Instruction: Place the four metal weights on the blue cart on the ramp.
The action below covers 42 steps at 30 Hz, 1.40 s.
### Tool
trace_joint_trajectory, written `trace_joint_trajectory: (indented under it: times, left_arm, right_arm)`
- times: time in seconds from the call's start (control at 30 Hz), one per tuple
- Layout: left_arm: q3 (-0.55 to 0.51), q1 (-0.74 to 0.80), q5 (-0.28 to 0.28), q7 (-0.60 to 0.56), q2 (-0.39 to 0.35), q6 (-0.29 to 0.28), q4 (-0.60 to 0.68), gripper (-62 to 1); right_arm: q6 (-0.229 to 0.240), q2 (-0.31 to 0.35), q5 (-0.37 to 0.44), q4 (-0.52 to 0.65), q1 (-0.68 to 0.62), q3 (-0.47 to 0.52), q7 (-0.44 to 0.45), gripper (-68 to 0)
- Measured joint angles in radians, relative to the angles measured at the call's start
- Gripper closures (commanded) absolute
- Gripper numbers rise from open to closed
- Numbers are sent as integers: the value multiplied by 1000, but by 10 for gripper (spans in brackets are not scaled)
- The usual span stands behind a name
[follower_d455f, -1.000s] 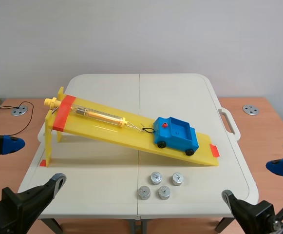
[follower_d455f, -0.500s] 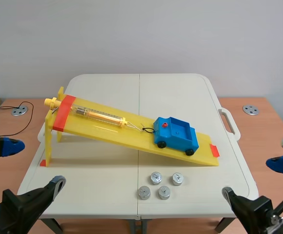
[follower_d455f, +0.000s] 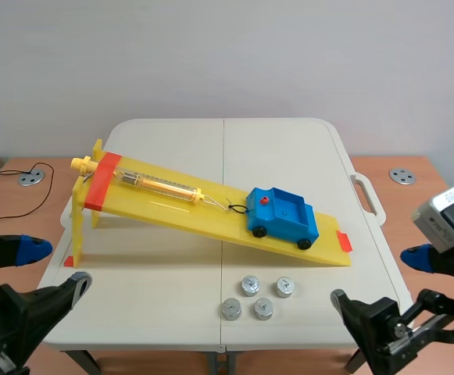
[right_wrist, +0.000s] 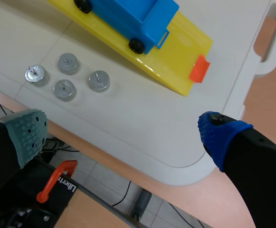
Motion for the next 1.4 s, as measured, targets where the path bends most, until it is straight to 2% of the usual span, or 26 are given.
trace_joint_trajectory:
  times: [0.13, 0.3, 0.37, 0.47, 0.63, 0.8, 1.23, 1.4]
  left_arm:
    - [0, -6, 0, 14, 26, 0, 0, -220]
    - [0, -6, 0, 27, 28, 0, 0, -74]
    - [0, -6, 0, 36, 31, 0, 0, -37]
    - [0, -16, 1, 58, 48, 0, 0, -36]
    - [0, -47, 0, 100, 82, 0, -1, -36]
    - [0, -68, 0, 104, 104, 0, -17, -36]
    - [0, -73, 0, 106, 108, 0, -37, -36]
    - [0, -73, 0, 106, 108, 0, -37, -36]
  right_arm:
    - [0, -41, -31, 0, 18, -41, -18, -643]
    - [0, -63, -103, 0, 46, -114, -25, -567]
    - [0, -63, -132, 0, 61, -146, -25, -534]
    - [0, -77, -170, 0, 87, -185, -26, -486]
    - [0, -124, -181, -15, 134, -238, -36, -406]
    - [0, -166, -182, -81, 193, -298, -48, -406]
    - [-1, -254, -301, -259, 319, -402, -59, -378]
    - [-42, -266, -331, -313, 341, -439, -58, -364]
